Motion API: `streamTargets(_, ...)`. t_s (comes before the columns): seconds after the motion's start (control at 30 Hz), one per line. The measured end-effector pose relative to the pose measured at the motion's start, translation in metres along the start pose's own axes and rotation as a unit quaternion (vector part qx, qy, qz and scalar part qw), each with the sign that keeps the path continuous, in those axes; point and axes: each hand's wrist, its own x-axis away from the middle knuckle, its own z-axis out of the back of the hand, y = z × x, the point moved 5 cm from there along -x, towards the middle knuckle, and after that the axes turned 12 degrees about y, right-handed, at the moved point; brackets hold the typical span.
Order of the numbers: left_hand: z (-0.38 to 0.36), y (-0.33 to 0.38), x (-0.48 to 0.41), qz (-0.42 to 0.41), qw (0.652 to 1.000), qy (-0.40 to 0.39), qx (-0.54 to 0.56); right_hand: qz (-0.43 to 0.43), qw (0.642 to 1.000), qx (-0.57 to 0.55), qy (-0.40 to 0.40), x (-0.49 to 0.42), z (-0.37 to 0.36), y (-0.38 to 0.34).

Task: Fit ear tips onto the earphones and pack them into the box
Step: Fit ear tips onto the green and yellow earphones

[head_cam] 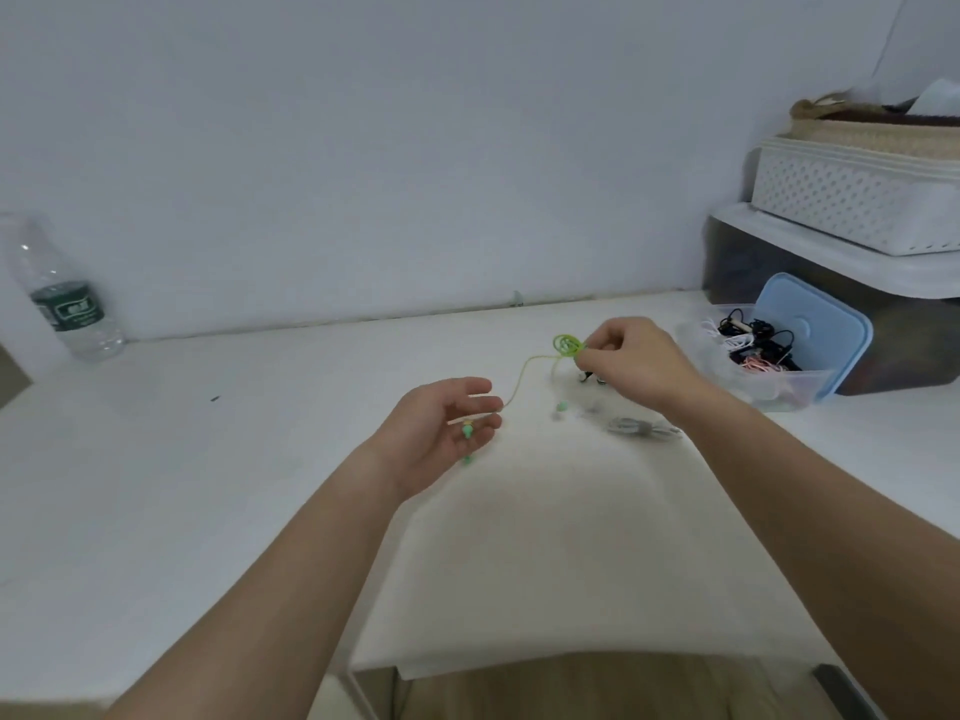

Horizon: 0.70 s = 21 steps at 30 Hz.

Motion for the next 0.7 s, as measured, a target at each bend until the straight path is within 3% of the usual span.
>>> streamTargets(0.27,0.035,0.006,0.005,-0.084,0.990,0.013,-0.110,-0.010,0.994,0.034,-0.102,0.029,-0.022,0.023)
streamTargets(0.47,0.035,0.004,0.009,-0.125,0.971,0.069,-0.193,-0.002,0.965,0.227,-0.134,0.043,-0.030,0.039)
streamTargets(0.57,0.027,-0.001,0.010,-0.132,0.968,0.079,-0.197,0.056,0.946,0.303,-0.103,0.049,-0.028,0.028)
streamTargets(0.7,0.012,-0.004,0.012,-0.131,0.975,0.063,-0.170,0.175,0.980,0.064,-0.075,0.057,-0.039,-0.005)
